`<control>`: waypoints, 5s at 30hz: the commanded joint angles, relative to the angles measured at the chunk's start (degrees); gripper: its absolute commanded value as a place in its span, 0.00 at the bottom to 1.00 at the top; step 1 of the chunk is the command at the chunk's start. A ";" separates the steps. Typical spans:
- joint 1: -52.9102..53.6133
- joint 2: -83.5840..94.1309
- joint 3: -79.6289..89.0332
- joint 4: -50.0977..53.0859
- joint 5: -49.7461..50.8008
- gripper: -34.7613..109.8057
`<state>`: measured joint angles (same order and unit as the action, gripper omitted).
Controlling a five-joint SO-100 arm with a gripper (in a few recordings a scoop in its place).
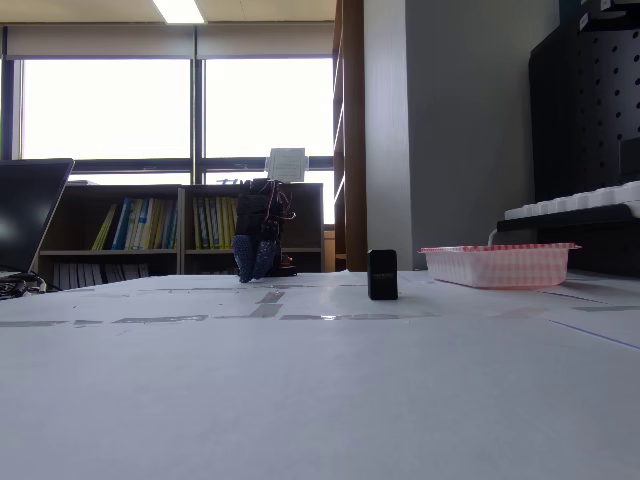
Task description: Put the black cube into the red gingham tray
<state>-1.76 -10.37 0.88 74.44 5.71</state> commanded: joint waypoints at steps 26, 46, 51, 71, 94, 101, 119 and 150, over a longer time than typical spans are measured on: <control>-16.96 82.71 24.17 -83.85 3.16 0.56; -20.21 119.88 31.64 -130.08 3.43 0.61; -20.83 126.56 37.71 -134.12 0.53 0.61; -21.18 141.15 59.06 -135.35 -0.70 0.66; -23.73 151.52 75.67 -135.44 -5.45 0.64; -23.91 152.93 77.70 -135.44 -5.80 0.64; -24.43 154.42 79.01 -137.64 -6.86 0.43; -26.28 110.48 110.74 -15.29 -20.92 0.24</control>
<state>-24.87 114.52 90.62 14.24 -9.05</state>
